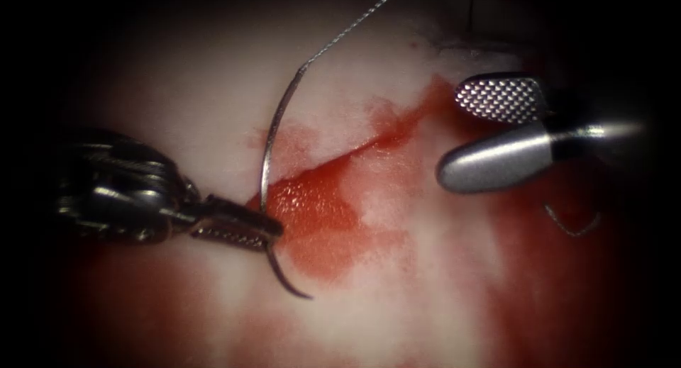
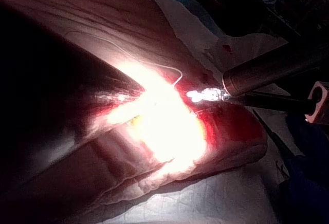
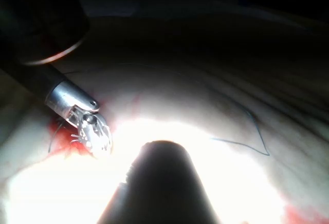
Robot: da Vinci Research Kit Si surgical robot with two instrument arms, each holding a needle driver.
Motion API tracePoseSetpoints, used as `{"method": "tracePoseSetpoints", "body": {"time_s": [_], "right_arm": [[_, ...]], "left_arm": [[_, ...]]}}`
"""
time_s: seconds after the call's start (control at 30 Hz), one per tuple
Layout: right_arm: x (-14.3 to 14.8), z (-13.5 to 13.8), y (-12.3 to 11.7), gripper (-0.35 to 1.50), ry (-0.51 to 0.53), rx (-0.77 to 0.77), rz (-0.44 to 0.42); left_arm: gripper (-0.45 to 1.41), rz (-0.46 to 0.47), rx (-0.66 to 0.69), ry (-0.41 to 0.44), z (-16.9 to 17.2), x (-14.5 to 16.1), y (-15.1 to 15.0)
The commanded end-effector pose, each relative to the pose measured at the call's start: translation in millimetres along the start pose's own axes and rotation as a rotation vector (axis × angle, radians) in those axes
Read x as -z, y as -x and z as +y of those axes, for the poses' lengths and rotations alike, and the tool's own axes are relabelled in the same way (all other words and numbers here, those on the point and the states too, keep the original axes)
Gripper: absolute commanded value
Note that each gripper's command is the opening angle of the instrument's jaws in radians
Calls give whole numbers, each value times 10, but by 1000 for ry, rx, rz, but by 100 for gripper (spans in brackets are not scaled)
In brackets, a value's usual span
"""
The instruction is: Wound Closure
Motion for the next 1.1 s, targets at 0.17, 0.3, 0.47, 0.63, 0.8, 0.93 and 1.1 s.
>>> {"method": "tracePoseSetpoints", "body": {"time_s": [0.17, 0.3, 0.47, 0.63, 0.8, 0.93, 1.1], "right_arm": [[-30, 18, 3, 98, -10, -44, 48], [-40, 32, 9, 96, -15, -45, 84], [-50, 48, 17, 100, -6, -30, 96], [-51, 53, 14, 95, -4, -41, 97], [-54, 53, 11, 88, -10, -41, 114], [-56, 52, 10, 86, -16, -41, 125], [-59, 50, 8, 69, -21, -42, 138]], "left_arm": [[-45, 77, -136, -187, -22, -18, 2], [-45, 126, -191, -315, -26, -32, -3], [-45, 145, -199, -358, -29, -52, -16], [-45, 153, -200, -357, -31, -60, -19], [-45, 159, -207, -351, -27, -62, -16], [-45, 160, -208, -350, -27, -64, -16], [-45, 167, -215, -347, -27, -67, -17]]}}
